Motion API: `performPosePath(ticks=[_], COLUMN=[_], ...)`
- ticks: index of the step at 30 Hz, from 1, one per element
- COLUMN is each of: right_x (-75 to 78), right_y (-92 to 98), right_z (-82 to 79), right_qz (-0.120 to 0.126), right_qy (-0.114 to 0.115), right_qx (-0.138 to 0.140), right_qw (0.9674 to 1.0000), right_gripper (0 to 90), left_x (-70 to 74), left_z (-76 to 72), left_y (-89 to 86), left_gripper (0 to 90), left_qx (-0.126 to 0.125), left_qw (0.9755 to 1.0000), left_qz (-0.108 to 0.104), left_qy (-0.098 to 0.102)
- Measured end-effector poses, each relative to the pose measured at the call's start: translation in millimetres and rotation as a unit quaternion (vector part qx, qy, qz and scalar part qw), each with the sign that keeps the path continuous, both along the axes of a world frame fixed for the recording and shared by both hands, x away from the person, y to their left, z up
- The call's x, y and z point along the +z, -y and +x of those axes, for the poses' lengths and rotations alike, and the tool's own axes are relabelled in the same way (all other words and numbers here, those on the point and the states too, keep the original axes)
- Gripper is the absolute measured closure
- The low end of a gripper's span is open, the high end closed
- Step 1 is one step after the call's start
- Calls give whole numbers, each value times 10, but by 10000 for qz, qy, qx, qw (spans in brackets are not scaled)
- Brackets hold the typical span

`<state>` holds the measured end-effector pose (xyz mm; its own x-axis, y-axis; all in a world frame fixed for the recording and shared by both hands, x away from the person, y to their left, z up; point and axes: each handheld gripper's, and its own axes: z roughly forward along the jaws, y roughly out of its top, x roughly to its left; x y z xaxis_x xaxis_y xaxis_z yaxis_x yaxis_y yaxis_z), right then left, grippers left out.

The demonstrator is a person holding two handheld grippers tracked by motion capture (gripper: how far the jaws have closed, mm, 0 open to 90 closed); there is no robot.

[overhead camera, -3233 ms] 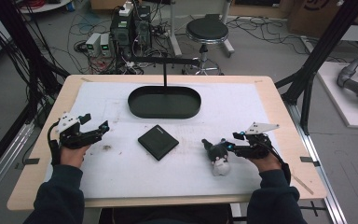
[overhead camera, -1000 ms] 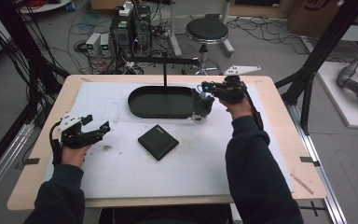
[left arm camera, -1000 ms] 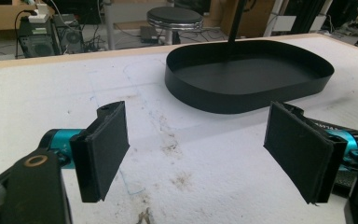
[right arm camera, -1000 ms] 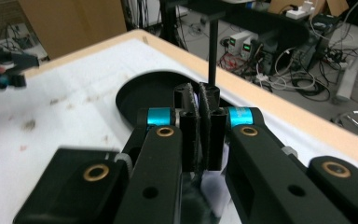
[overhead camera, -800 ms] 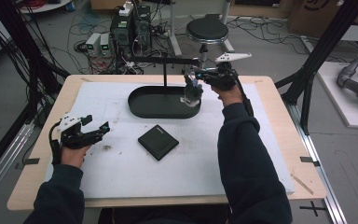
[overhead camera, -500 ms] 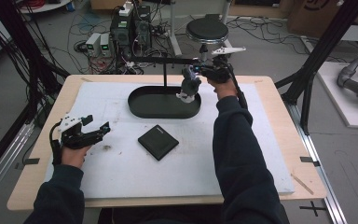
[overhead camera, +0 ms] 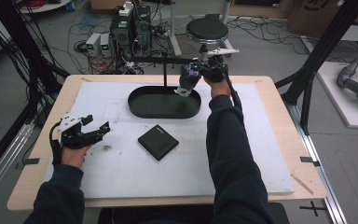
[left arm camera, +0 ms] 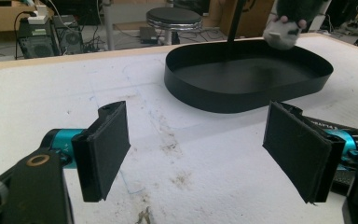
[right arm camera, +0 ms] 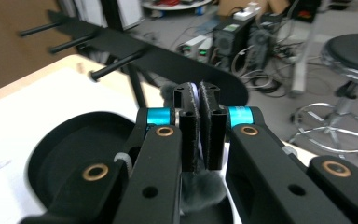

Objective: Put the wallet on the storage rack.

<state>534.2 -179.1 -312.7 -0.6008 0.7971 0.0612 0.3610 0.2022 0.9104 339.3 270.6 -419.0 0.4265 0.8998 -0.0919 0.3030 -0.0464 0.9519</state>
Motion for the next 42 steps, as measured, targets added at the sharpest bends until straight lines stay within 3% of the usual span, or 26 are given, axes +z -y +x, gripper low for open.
performPosePath(ticks=[1,2,3,7,11,15,19,22,24,28,34,37,42], right_x=[-14,-14,-30,-29,-9,8,73,116,107,66,-205,-365,-493], right_y=[-9,-9,16,56,147,288,359,418,478,628,837,899,957], right_z=[2,2,10,-20,-126,-209,-372,-521,-674,-966,-1369,-1490,-1592], right_qz=[-165,-165,-245,-297,-394,-378,-855,-886,-869,-832,-1139,-1201,-1247], right_qy=[84,84,18,-91,67,-227,-348,-324,-115,-134,-35,-78,-35], right_qx=[-272,-272,-385,-367,-400,-365,-173,-29,121,226,116,57,-53], right_qw=[9995,9995,9990,9988,9984,9984,9956,9955,9961,9962,9934,9927,9922], right_gripper=[860,860,758,682,540,393,317,307,304,247,216,216,216], left_x=[1,1,-1,-5,-7,-3,-5,2,6,12,15,13,19], left_z=[-1,0,1,6,7,4,4,-2,-5,-12,-23,-23,-26], left_y=[-4,-6,-4,-2,5,3,6,3,4,4,2,-2,6], left_gripper=[223,223,222,223,222,223,223,223,222,222,223,223,223], left_qx=[-4,-1,0,-11,-19,-24,-20,-10,-2,-10,7,4,22], left_qw=[10000,10000,10000,10000,10000,10000,10000,10000,10000,10000,10000,10000,10000], left_qz=[8,13,-4,8,-15,-14,-5,6,-14,-2,-42,-49,-25], left_qy=[-9,-6,-7,-3,-3,7,-3,-6,27,34,63,69,82])
